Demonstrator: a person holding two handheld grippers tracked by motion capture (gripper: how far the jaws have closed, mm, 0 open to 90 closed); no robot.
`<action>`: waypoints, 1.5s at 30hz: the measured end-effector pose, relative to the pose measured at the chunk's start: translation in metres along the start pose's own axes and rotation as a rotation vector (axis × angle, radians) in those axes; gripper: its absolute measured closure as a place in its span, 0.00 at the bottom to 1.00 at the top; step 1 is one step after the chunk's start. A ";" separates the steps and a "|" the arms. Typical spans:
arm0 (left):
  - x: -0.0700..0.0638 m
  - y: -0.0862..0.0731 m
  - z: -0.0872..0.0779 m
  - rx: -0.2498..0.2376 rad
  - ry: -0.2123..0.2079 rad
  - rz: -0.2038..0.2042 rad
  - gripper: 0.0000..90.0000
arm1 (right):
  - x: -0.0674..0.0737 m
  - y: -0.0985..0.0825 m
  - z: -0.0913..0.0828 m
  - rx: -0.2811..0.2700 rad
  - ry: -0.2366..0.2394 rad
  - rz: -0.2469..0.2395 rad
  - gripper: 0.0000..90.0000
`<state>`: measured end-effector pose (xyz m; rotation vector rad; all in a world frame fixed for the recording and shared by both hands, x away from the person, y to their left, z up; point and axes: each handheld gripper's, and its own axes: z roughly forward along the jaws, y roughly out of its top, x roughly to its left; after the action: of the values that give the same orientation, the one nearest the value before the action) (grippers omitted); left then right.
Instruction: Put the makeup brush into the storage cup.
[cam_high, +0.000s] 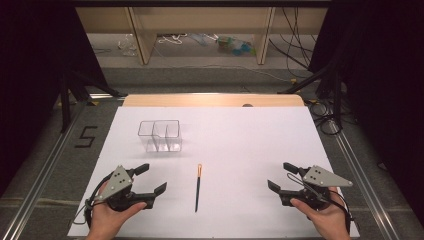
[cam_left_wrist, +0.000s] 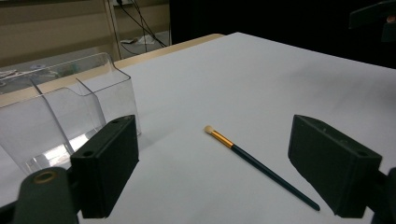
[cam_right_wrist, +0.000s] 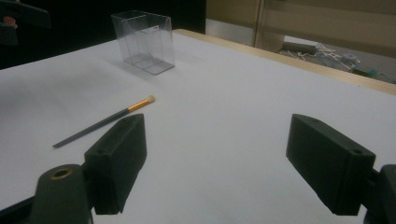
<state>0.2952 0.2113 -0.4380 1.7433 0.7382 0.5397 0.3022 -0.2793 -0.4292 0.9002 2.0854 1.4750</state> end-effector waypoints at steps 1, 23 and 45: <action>0.000 0.000 0.000 0.001 0.001 0.000 0.18 | -0.001 0.000 0.000 0.011 -0.007 -0.001 0.24; -0.002 0.003 0.009 0.047 0.027 0.019 0.19 | -0.002 0.001 -0.001 0.005 -0.021 0.022 0.24; -0.003 0.010 0.033 0.056 0.003 0.005 0.20 | -0.004 0.000 -0.003 0.017 -0.032 0.032 0.24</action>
<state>0.3178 0.1848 -0.4377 1.7970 0.7579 0.5300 0.3030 -0.2838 -0.4283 0.9614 2.0728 1.4509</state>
